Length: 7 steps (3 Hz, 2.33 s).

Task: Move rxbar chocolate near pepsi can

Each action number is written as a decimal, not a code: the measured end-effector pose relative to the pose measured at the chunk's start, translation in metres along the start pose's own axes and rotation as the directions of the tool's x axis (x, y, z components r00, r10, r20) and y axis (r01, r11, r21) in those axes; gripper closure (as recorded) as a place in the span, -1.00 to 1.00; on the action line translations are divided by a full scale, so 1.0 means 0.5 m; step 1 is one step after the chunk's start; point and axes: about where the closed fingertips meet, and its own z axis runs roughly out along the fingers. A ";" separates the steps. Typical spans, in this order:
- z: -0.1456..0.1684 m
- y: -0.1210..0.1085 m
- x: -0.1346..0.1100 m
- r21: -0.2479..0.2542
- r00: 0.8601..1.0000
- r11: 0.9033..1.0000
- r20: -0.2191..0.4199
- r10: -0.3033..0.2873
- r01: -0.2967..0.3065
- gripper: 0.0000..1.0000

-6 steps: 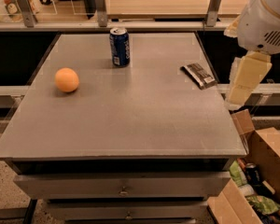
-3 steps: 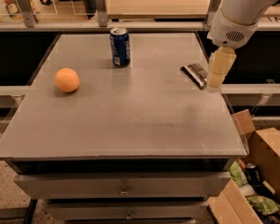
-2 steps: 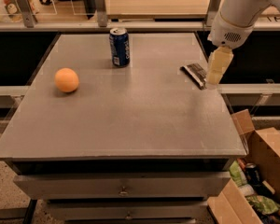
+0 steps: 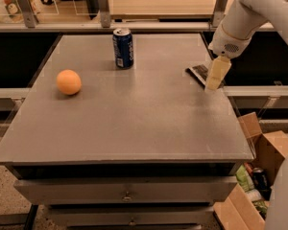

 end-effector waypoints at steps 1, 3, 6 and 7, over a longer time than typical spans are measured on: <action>0.047 -0.007 0.007 -0.009 1.000 1.000 0.022 0.017 -0.017 -1.00; 0.103 -0.005 0.020 -0.028 0.998 0.998 0.011 0.064 -0.064 -0.68; 0.068 -0.011 0.011 -0.029 0.998 0.997 0.010 0.065 -0.065 0.72; 0.058 -0.013 0.008 -0.029 0.998 0.997 0.010 0.065 -0.065 1.00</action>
Offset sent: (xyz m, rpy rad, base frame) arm 0.0137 -0.0058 -0.0549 0.0423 0.0193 -0.0576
